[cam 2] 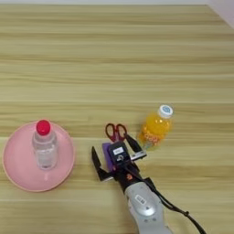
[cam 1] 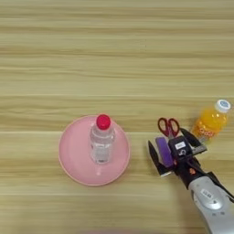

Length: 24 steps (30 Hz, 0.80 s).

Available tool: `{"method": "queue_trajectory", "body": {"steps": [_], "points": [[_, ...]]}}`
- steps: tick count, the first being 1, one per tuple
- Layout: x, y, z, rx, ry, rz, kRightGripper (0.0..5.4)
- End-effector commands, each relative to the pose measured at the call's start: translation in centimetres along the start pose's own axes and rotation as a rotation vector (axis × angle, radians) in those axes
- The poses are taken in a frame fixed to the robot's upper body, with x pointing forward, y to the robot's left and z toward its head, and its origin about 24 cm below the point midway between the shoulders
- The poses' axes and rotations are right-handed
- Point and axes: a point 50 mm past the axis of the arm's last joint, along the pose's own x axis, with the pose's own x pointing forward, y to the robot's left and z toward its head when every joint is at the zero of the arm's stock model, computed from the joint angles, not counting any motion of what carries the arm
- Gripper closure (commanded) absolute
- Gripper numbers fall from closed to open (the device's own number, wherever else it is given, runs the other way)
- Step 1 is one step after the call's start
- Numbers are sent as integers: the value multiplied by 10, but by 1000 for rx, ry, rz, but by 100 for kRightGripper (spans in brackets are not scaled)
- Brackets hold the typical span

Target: Move the objects on the table

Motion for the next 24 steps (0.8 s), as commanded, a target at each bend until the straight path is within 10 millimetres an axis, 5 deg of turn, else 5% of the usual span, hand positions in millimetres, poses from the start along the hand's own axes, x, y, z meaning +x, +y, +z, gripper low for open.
{"method": "queue_trajectory", "body": {"steps": [1,24], "points": [[8,-7,13,-6,-50,-10,5],[10,2,1,133,72,72,5]]}}
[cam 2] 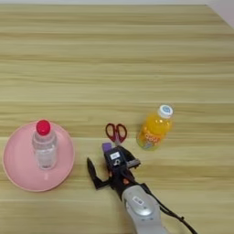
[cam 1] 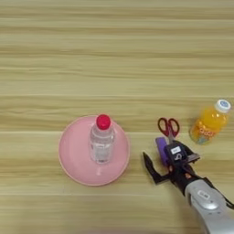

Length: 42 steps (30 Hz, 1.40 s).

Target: Move the objects on the table

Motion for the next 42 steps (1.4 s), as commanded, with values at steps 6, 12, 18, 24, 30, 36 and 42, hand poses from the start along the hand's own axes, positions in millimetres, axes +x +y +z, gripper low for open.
{"method": "queue_trajectory", "body": {"steps": [6,12,18,24,30,36,42], "points": [[7,-7,17,30,-43,-10,5],[8,-8,16,39,-27,-12,5],[8,-8,10,64,16,-6,5],[9,-7,6,119,53,18,5],[9,-7,6,121,60,24,5],[12,-7,7,123,66,25,5],[17,-10,9,151,87,18,28]]}}
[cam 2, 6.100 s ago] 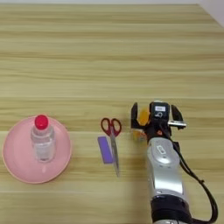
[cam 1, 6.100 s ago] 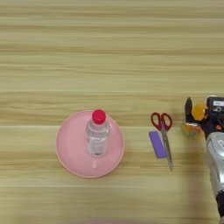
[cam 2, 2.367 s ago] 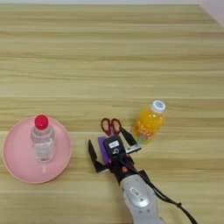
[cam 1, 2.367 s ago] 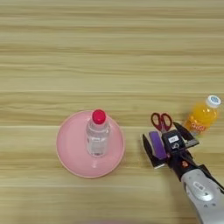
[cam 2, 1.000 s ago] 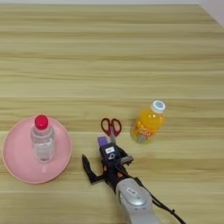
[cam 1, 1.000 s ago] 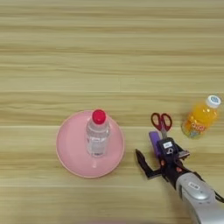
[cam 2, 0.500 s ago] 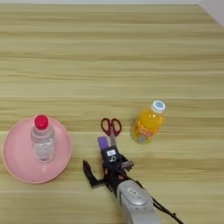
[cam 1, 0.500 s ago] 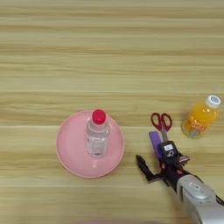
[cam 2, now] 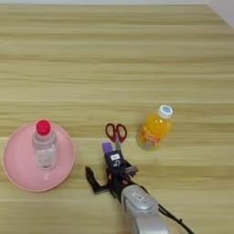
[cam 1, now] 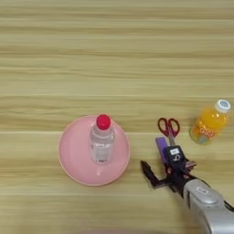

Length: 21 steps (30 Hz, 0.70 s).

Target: Move the objects on the table

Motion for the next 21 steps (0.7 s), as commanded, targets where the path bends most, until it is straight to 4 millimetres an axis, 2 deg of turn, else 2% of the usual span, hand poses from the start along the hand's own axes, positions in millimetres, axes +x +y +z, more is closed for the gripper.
{"method": "queue_trajectory", "body": {"steps": [1,21], "points": [[5,-8,21,2,-61,-23,49],[7,-11,22,21,-44,-30,265]]}}
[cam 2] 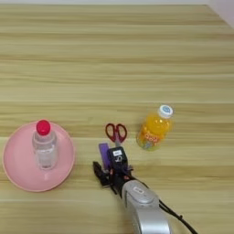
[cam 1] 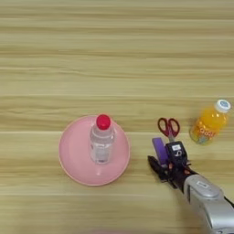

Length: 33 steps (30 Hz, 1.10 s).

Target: Move the objects on the table

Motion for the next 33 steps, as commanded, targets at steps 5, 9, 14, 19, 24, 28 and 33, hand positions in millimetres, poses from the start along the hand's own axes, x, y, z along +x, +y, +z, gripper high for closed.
{"method": "queue_trajectory", "body": {"steps": [5,9,14,19,24,28,33], "points": [[3,-5,19,-19,-67,-15,309],[2,-5,19,-20,-68,-15,342],[2,-6,19,-20,-69,-16,396],[2,-6,20,-22,-70,-16,398],[2,-7,20,-23,-74,-19,398],[1,-7,23,-31,-90,-27,398],[-1,-6,27,-33,-122,-25,398]]}}
